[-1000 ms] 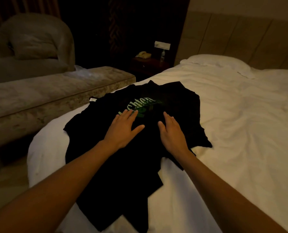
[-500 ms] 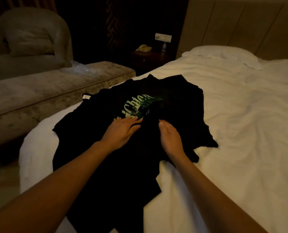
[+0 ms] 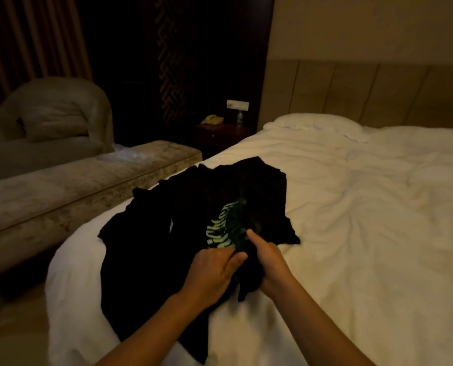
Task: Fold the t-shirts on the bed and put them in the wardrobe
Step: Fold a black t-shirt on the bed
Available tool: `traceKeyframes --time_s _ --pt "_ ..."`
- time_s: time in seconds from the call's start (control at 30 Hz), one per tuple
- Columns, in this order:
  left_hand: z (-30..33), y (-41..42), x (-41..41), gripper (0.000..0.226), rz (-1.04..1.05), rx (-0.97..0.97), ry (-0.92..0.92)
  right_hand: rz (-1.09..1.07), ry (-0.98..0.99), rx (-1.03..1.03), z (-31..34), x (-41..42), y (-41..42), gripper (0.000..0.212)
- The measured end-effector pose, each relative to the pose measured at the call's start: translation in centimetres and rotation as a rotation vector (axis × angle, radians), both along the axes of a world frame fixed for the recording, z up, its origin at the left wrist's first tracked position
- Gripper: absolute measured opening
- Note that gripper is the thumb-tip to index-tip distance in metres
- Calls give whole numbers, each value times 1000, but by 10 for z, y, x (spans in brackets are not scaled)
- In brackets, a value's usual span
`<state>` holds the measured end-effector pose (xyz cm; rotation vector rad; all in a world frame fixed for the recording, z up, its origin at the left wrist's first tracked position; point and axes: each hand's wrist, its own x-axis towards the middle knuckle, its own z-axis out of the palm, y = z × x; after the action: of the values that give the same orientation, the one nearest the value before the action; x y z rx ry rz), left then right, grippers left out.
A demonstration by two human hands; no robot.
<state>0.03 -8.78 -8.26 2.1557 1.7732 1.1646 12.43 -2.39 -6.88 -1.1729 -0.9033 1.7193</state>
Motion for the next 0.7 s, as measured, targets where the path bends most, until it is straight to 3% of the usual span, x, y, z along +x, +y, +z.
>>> traceKeyframes --time_s 0.07,0.17,0.33,0.7 --pt "9 -14 20 88 -66 -2 -19 -42 -21 25 10 20 -14 43" --pt "26 -33 52 77 -178 12 -52 -67 3 83 30 58 -34 27" --pt "70 -62 107 60 -371 -23 -317 -97 35 225 81 132 -68 22" --pt "177 -96 222 41 -257 273 -583 -56 -14 292 192 271 -160 31"
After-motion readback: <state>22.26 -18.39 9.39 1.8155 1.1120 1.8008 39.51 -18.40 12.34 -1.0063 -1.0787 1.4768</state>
